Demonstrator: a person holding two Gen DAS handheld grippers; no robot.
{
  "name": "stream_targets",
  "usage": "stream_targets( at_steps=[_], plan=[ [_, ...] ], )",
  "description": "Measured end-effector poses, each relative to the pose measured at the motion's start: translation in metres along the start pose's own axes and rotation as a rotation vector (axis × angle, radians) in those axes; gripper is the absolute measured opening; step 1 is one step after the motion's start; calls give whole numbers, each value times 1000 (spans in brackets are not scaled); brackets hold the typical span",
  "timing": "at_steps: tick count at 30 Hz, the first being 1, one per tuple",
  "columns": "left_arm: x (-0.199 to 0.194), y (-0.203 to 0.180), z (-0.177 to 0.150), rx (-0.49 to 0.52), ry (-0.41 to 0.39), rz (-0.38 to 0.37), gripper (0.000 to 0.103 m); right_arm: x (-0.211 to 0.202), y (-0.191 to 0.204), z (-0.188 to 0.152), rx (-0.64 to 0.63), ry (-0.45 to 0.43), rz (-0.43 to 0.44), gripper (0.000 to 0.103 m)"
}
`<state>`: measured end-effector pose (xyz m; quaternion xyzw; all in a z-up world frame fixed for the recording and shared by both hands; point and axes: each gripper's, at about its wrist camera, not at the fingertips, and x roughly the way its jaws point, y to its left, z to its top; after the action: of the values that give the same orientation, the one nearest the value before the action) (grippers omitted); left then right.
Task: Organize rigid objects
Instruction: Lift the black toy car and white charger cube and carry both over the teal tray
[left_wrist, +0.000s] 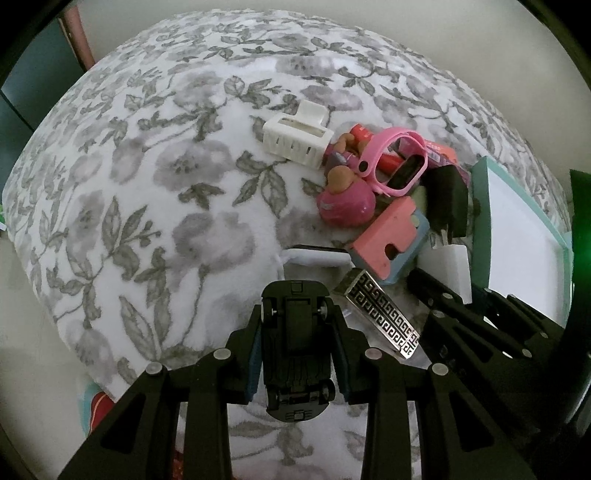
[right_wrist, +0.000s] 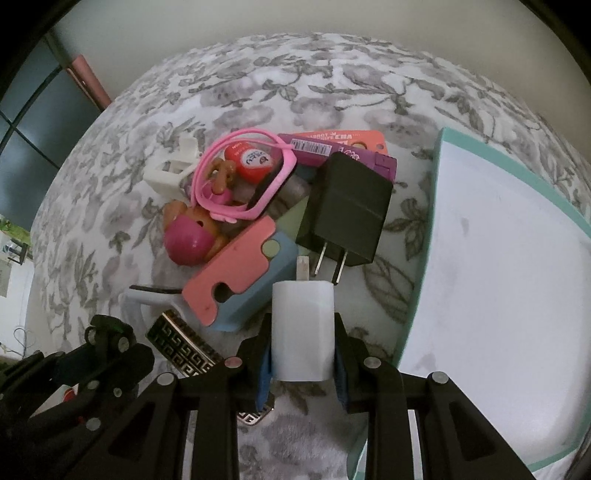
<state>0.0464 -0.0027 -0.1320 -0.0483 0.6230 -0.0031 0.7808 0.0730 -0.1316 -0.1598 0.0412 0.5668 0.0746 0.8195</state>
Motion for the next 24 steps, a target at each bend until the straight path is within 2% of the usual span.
stream_targets(
  at_steps=[9,13,17,20,24],
  plan=[
    [-8,9,3,-38,-34,-17,34,-27,-10,-14,31,-19,25,29],
    [-22,3,5,-21,-73,-18,34,-43,-15,-23,16,-36,29,29],
    [-32,-15,13,7,-93,-35,34,-59,-32,-24,62,-80,59,29],
    [-37,-36,22,32,-110,-48,34,-70,-54,-22,141,-122,99,29],
    [-36,-79,35,101,-122,-69,34,-75,-83,-17,228,-169,36,29]
  ],
)
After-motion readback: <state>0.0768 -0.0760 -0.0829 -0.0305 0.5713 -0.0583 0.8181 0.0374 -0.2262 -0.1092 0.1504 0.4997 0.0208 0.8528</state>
